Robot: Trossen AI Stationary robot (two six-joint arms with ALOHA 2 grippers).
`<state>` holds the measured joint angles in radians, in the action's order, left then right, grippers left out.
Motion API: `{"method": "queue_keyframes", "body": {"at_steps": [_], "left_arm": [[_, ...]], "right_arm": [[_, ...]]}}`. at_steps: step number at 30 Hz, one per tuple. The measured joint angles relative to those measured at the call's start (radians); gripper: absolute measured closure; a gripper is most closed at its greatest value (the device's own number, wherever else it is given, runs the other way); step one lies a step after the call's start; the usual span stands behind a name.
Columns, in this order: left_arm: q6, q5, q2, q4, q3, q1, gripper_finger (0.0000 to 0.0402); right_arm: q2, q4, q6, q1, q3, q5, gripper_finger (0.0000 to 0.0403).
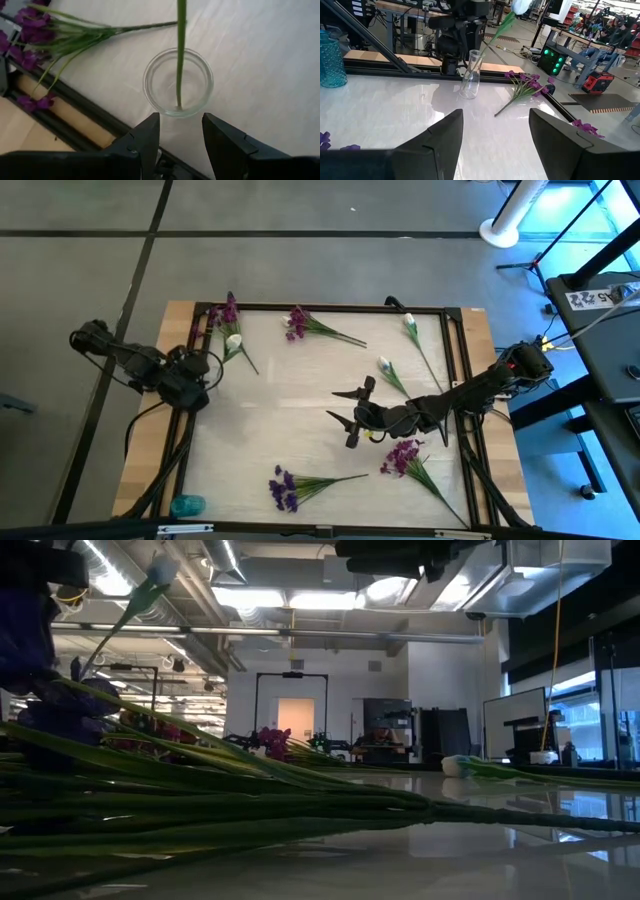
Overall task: Sort flowers into vase by color
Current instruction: Adjust the transparent vase
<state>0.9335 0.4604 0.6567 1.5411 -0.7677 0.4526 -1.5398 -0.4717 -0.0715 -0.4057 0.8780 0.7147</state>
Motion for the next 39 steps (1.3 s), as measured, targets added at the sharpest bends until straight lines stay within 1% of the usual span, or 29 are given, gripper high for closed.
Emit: {"method": "queue_keyframes", "body": {"at_steps": [8, 12, 19, 24, 31, 34, 39], "left_arm": [[-0.074, 0.054, 0.0, -0.052, 0.01, -0.049, 0.0257], [-0.08, 0.046, 0.0, -0.051, 0.022, -0.07, 0.0257], [-0.08, 0.044, 0.0, -0.046, 0.023, -0.071, 0.0257], [-0.08, 0.045, 0.0, -0.086, 0.038, -0.071, 0.0257], [-0.07, 0.061, 0.001, -0.134, 0.045, -0.075, 0.0257], [-0.069, 0.063, 0.0, -0.152, 0.045, -0.093, 0.0257], [-0.121, 0.029, 0.013, -0.16, 0.045, -0.131, 0.0257]], "right_arm": [[0.0, 0.0, 0.0, 0.0, 0.0, 0.0, 0.0178], [0.0, 0.003, 0.0, 0.0, 0.0, 0.0, 0.0178], [0.0, 0.003, 0.0, 0.0, 0.0, 0.0, 0.0178], [0.0, 0.003, 0.0, 0.0, 0.0, -0.001, 0.0178], [0.0, 0.003, 0.0, 0.0, 0.0, -0.062, 0.0178], [0.0, 0.003, 0.0, 0.0, 0.0, -0.062, 0.0178], [0.0, 0.003, 0.0, 0.0, 0.0, -0.062, 0.0178]]}}
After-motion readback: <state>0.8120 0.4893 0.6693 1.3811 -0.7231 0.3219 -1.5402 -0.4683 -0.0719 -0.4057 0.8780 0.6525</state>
